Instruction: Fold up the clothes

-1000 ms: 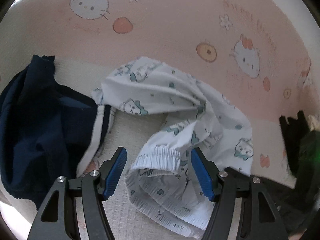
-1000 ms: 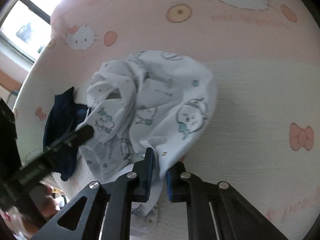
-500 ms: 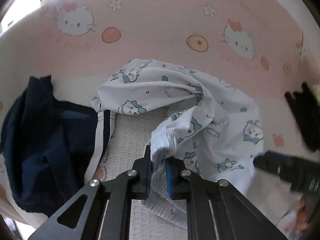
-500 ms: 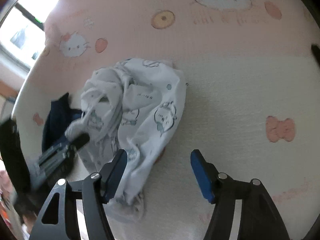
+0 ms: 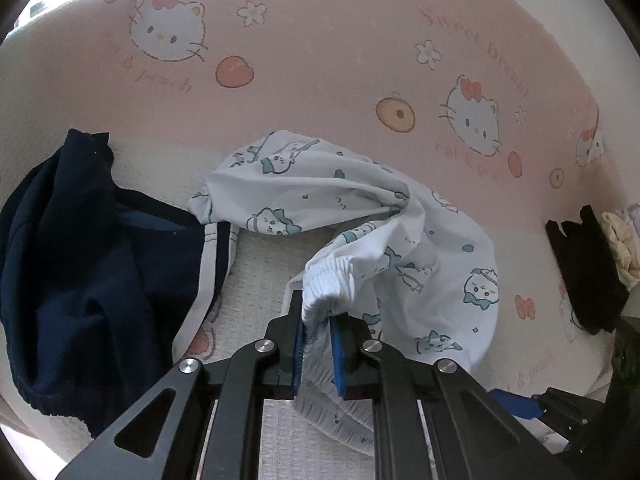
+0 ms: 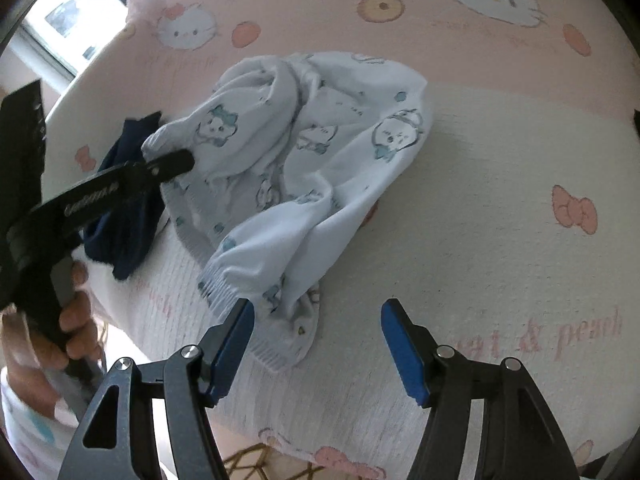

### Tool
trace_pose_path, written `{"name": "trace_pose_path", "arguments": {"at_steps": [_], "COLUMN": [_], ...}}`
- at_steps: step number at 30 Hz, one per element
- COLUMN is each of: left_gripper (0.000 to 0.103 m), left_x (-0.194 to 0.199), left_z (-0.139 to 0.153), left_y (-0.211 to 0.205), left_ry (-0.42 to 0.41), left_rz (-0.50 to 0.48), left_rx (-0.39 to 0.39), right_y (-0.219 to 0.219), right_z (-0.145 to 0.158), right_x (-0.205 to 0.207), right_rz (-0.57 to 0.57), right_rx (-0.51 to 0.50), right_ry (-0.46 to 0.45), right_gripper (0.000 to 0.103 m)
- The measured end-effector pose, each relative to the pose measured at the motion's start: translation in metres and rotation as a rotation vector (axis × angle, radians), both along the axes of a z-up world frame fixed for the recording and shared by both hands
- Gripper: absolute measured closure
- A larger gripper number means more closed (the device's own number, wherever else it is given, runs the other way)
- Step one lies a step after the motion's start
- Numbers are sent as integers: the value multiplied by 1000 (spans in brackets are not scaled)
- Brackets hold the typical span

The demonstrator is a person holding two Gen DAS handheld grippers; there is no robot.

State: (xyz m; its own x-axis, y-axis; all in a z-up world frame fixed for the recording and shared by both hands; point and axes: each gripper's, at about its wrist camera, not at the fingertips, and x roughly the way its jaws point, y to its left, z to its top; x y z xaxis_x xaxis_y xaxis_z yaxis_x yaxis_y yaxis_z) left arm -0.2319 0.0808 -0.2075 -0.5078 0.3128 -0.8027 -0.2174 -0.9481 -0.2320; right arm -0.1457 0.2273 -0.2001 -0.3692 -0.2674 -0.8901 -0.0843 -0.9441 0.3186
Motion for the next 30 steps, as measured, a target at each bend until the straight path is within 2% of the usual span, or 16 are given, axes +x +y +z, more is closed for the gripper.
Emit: {"name": "trace_pose_path", "arguments": {"at_steps": [6, 8, 13, 16, 19, 20, 24, 27, 28, 30], "left_gripper": [93, 93, 93, 93, 93, 93, 93, 94, 94, 94], "left_x": [-3, -5, -7, -9, -10, -10, -10, -11, -11, -10], "left_z": [1, 3, 0, -1, 0, 1, 3, 5, 6, 8], "left_y": [-9, -12, -15, -17, -18, -18, -16, -13, -13, -12], "left_ry": [-2, 1, -11, -17, -12, -8, 1, 4, 4, 3], "left_rz": [27, 33, 39, 46, 50, 52, 44, 34, 31, 20], "left_rx": [37, 61, 53, 60, 69, 71, 82, 75, 70, 83], "right_y": [-20, -29, -43, -40, -35, -35, -38, -36, -31, -20], "right_z": [-2, -10, -29, -28, -28, -28, -25, -18, -15, -9], "right_x": [9, 11, 7, 4, 1, 0, -3, -6, -8, -12], "right_rz": [118, 150, 178, 152, 117, 112, 90, 72, 58, 26], "right_rx": [76, 113, 198, 201, 191, 197, 238, 315, 337, 375], "right_ry": [-2, -19, -43, -34, -38, -34, -21, -2, 5, 7], "right_gripper": [38, 38, 40, 57, 69, 78, 85, 87, 98, 98]}}
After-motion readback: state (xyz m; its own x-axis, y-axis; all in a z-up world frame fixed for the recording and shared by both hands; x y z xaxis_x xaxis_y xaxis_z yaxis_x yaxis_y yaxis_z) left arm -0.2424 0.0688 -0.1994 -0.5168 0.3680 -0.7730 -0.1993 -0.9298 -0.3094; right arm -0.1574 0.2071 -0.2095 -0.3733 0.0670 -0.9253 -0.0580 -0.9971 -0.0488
